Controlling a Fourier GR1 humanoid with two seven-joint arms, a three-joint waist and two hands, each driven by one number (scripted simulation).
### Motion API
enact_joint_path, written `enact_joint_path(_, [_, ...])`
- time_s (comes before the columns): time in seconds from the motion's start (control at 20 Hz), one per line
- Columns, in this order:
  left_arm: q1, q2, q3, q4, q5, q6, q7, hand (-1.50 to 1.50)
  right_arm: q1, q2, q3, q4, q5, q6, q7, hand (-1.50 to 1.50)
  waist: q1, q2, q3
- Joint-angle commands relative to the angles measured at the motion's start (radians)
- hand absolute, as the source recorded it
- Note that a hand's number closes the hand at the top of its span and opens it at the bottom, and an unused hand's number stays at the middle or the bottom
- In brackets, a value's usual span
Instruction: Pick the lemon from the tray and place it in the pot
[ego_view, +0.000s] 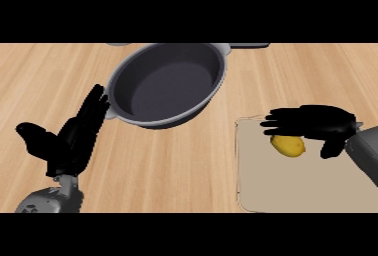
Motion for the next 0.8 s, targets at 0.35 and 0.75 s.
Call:
enact_joint_path(0.35, [-0.042,0.012,0.048,0.010,0.014,-0.026,0.043,0.00,0.015,0.074,-0.026,0.035,0.011,-0.012,-0.183,1.50,0.001,0.003,-0.001])
enact_joint_path(0.75, [-0.005,-0.023,0.016,0.015,-0.025,-0.002,0.014,0.00,0.054,0.205,-0.110,0.041,-0.032,0.093,0.371,1.50,-0.023,-0.004,-0.004])
